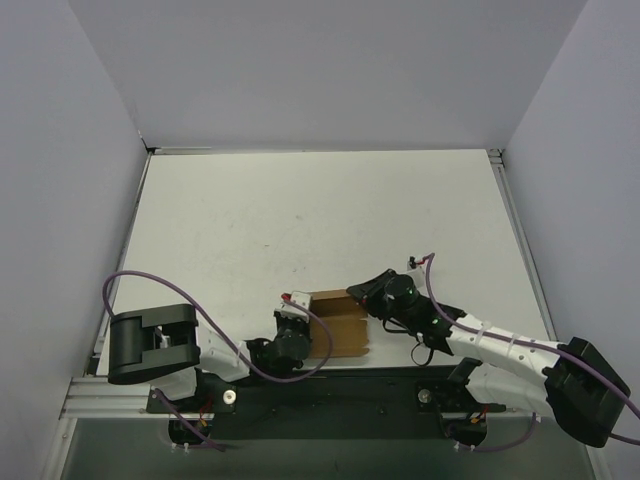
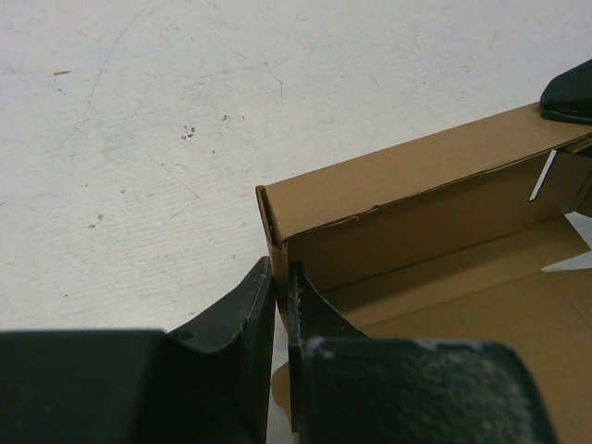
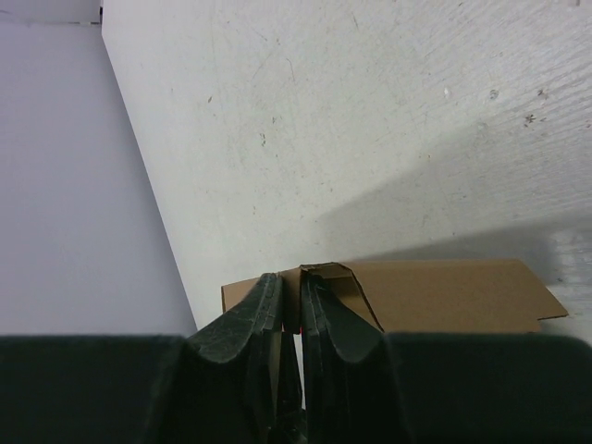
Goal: Fold the paper box
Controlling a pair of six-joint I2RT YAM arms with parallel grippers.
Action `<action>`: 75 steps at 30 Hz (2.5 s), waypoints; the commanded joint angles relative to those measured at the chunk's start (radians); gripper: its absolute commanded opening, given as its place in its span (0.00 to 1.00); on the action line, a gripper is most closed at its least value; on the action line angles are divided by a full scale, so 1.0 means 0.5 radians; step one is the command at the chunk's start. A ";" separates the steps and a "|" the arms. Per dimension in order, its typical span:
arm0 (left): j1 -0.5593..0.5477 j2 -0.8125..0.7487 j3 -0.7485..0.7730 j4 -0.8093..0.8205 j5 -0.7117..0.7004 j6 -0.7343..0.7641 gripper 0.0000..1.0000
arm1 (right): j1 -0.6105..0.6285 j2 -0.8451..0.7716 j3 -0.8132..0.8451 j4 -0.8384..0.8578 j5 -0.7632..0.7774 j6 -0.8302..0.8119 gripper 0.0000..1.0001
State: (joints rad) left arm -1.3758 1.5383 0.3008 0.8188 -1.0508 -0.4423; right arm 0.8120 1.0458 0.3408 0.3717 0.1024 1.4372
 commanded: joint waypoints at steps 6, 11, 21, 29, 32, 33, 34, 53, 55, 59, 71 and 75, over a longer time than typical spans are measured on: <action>0.060 0.022 0.266 -0.324 0.049 0.111 0.00 | 0.097 -0.278 0.104 -0.197 0.408 -0.251 0.38; 0.217 0.007 0.273 -0.322 0.178 0.166 0.00 | 0.284 -0.582 0.168 -0.593 0.675 -0.515 0.57; 0.380 -0.027 0.230 -0.101 0.334 0.400 0.00 | 0.836 -0.277 0.336 -0.851 1.007 -0.709 0.50; 0.380 -0.033 0.070 0.132 0.316 0.382 0.00 | 0.601 0.178 0.429 -0.595 0.634 -0.788 0.42; 0.380 -0.024 0.070 0.142 0.334 0.360 0.00 | 0.484 0.283 0.371 -0.455 0.516 -0.773 0.40; 0.377 -0.021 0.067 0.145 0.334 0.354 0.00 | 0.469 0.338 0.383 -0.440 0.480 -0.776 0.40; 0.377 -0.021 0.067 0.148 0.334 0.348 0.00 | 0.456 0.369 0.392 -0.440 0.470 -0.779 0.39; 0.374 -0.045 0.033 0.182 0.325 0.314 0.00 | 0.352 0.501 0.328 -0.722 0.495 -0.521 0.35; 0.365 -0.039 0.033 0.185 0.322 0.317 0.00 | 0.343 0.513 0.325 -0.725 0.492 -0.521 0.35; 0.356 -0.036 0.024 0.212 0.316 0.320 0.00 | 0.330 0.513 0.288 -0.670 0.492 -0.530 0.35; 0.285 0.022 0.040 0.252 0.316 0.314 0.00 | 0.211 0.608 0.208 -0.330 0.390 -0.641 0.34; 0.267 0.034 0.046 0.252 0.313 0.320 0.00 | 0.217 0.611 0.226 -0.311 0.396 -0.668 0.29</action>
State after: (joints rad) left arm -1.2221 1.5444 0.3180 0.8822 -0.9108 -0.2760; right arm 0.9279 1.3338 0.4618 0.1894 0.2981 1.1278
